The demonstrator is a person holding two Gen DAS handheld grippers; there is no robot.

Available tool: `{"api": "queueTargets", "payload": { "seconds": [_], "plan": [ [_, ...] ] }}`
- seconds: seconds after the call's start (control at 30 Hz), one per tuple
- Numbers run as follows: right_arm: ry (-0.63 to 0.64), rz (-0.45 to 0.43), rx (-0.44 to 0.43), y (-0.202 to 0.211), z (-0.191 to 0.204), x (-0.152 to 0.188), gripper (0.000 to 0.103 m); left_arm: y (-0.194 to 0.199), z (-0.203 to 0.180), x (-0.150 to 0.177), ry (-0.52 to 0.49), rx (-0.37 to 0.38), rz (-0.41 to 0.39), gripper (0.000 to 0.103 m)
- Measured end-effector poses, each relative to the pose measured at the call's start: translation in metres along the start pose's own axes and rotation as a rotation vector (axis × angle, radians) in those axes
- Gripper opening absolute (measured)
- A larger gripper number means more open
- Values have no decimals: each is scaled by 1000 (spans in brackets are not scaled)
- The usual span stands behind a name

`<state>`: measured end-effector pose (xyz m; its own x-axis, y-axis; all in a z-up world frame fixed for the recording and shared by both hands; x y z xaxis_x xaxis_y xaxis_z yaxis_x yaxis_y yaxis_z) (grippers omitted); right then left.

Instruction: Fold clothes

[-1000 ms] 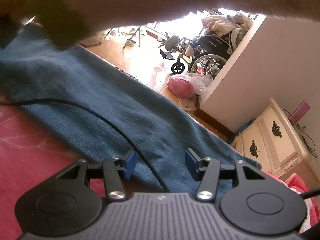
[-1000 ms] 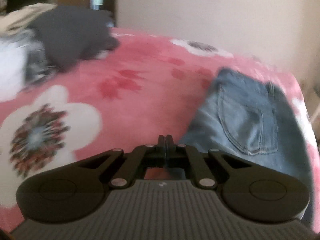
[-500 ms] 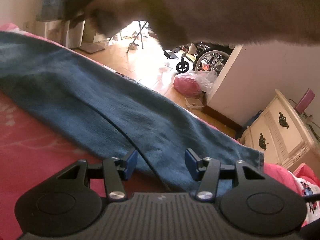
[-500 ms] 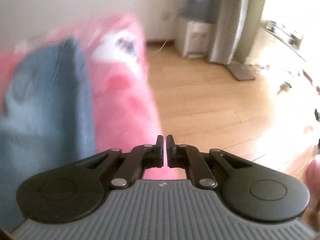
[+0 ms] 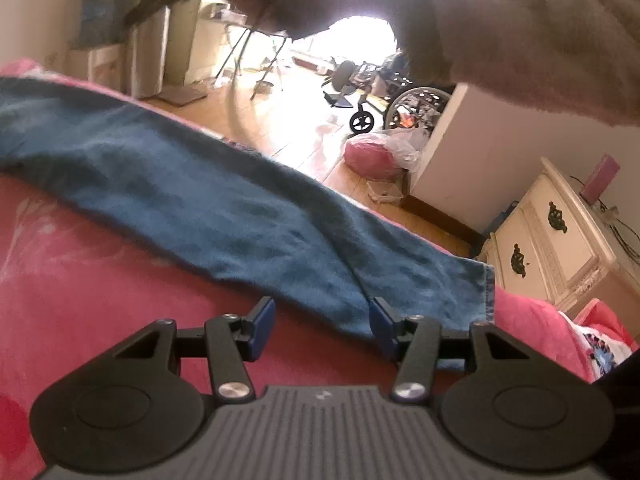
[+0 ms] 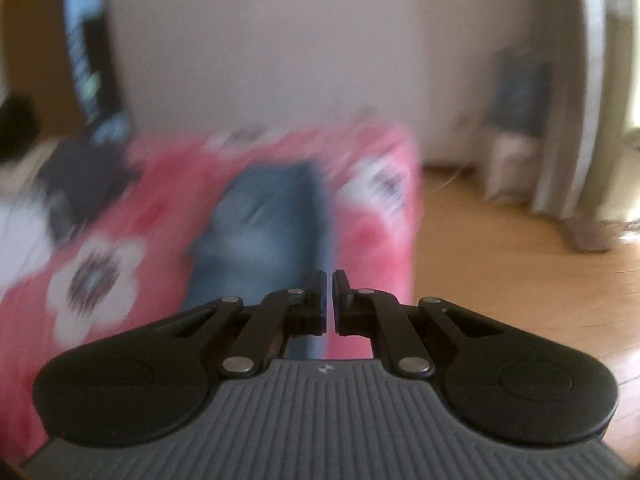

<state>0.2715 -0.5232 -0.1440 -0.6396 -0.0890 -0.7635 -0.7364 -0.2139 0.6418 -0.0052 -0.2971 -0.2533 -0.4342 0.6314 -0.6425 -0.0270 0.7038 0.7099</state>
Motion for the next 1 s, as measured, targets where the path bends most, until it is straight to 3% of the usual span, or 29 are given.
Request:
{"api": "queueTargets", "payload": {
  "seconds": [0.13, 0.27, 0.37, 0.4, 0.47, 0.73, 0.97, 1.0],
  "plan": [
    [34, 139, 45, -82, 32, 28, 4, 7, 12, 5, 76, -46, 2, 52],
    [77, 276, 25, -133, 76, 63, 5, 23, 33, 8, 150, -92, -16, 52],
    [156, 270, -246, -109, 133, 68, 4, 32, 47, 11, 190, -118, -17, 52],
    [205, 257, -293, -103, 146, 67, 3, 35, 52, 13, 202, -127, -15, 52],
    [295, 222, -303, -104, 159, 61, 4, 39, 57, 16, 219, -144, -12, 52],
    [254, 145, -256, -142, 161, 29, 8, 56, 74, 25, 268, -205, -11, 52],
    [218, 79, -215, -175, 163, 2, 5, 67, 84, 26, 303, -256, -24, 52],
    [166, 56, -186, -179, 152, -7, 5, 67, 85, 27, 303, -264, -23, 52]
  ]
}}
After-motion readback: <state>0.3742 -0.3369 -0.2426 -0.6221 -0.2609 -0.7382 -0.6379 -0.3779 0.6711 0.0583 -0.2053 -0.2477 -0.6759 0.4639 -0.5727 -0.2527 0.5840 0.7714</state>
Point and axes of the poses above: each gripper's, at about its wrist camera, not at the fingertips, and y roughly against the way its jaws point, z to its left, x to its underside, the point moved 10 cm from there along -y, roughly the way its jaws point, and after that the axes turned 2 degrees about z, right-handed, at the moved point
